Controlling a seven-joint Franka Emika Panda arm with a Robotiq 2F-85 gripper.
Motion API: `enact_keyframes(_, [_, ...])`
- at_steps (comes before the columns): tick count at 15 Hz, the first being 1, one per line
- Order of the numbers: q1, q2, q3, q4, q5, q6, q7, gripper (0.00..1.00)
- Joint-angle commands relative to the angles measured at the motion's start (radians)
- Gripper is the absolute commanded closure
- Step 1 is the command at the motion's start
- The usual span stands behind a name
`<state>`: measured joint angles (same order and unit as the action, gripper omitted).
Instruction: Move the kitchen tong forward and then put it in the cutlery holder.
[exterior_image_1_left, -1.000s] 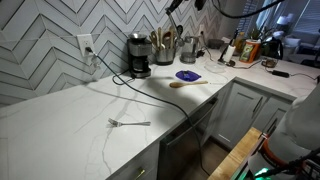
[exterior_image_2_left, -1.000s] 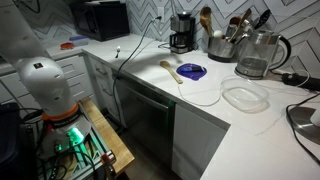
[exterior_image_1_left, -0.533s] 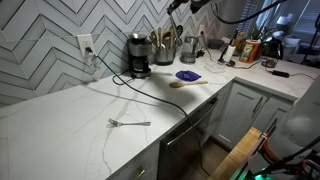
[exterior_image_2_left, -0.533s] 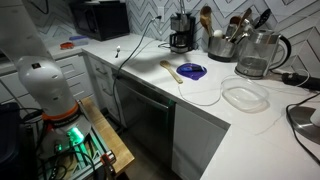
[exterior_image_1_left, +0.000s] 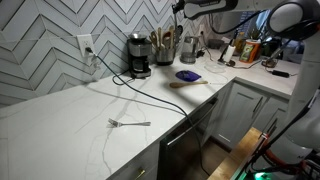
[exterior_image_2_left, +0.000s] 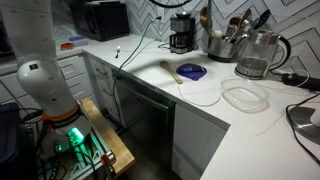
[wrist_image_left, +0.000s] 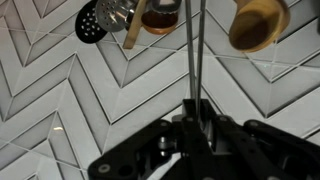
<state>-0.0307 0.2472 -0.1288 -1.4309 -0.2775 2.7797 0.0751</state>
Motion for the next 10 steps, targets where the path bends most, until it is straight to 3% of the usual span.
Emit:
enact_keyframes(1, [0.021,0.144,-0.086,0.18,-0.058,0.062,0.215,0.97])
enact_keyframes(4, [0.03,0.245,-0.147,0.294,-0.059,0.1,0.342,0.97])
enact_keyframes(10, [0.038,0.394,-0.225,0.435,-0.046,0.104,0.465,0.97])
